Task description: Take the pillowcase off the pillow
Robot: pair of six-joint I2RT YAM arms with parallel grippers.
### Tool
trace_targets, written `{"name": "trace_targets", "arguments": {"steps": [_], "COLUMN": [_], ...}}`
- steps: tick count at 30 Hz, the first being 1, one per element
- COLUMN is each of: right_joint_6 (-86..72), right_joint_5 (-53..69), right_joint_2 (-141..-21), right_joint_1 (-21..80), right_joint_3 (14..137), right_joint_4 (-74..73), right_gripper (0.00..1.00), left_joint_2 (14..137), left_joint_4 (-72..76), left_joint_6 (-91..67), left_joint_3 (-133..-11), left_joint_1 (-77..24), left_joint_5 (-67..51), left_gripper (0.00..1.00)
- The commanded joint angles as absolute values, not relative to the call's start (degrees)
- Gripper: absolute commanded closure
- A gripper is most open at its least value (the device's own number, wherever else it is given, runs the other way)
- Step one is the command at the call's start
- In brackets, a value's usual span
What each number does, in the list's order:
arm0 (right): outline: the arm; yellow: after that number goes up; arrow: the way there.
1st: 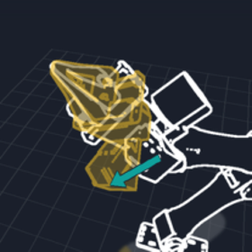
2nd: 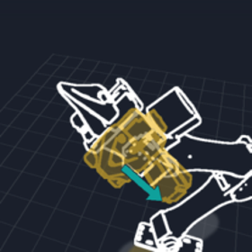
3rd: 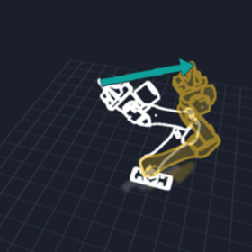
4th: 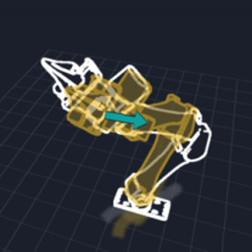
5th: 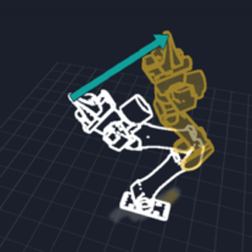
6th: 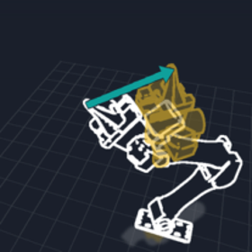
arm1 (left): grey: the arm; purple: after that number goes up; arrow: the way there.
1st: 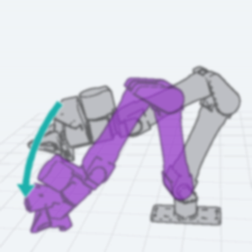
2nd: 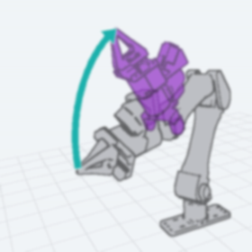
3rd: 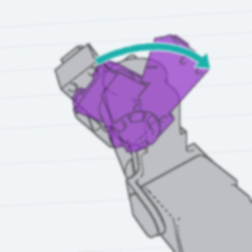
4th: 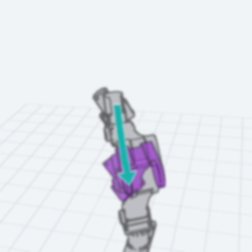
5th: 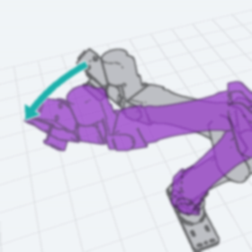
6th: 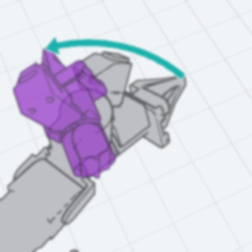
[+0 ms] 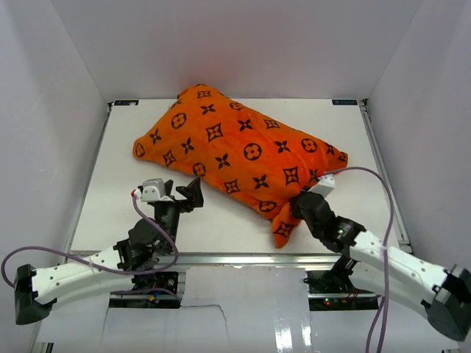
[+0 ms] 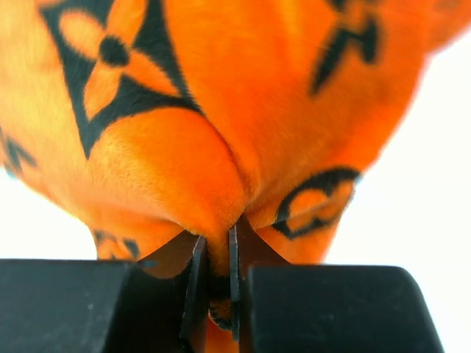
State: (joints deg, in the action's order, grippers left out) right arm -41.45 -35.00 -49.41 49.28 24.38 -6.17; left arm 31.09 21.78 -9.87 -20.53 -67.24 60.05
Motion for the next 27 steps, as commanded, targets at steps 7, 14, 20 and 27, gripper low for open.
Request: {"name": "trace_targets", "arguments": {"steps": [7, 14, 20, 27], "right_joint_6": [-38.52, -32.53, -31.11, -28.48], "right_joint_5": [-47.19, -47.81, -47.82, -44.04], "right_joint_2": [-33.4, -31.73, -30.32, -34.01], "right_joint_1": [40.0, 39.81, 39.55, 39.38], "right_joint_3": [26.36, 29.71, 29.97, 30.85], "right_joint_4": [-13.62, -13.62, -13.45, -13.1], "right_gripper": [0.92, 0.92, 0.92, 0.92], "left_joint_2": [34.01, 55.84, 66.97, 57.68], "left_joint_4": [2.73, -23.53, -27.17, -7.59], "left_joint_6": [-19.48, -29.69, -38.31, -38.68], "left_joint_3": [-37.57, -57.97, -56.97, -35.38], "left_joint_1": [-61.98, -52.57, -32.27, -20.85], "left_joint_5": [65.94, 54.86, 31.05, 21.13], "left_gripper": [0.02, 0.02, 0.02, 0.02]}}
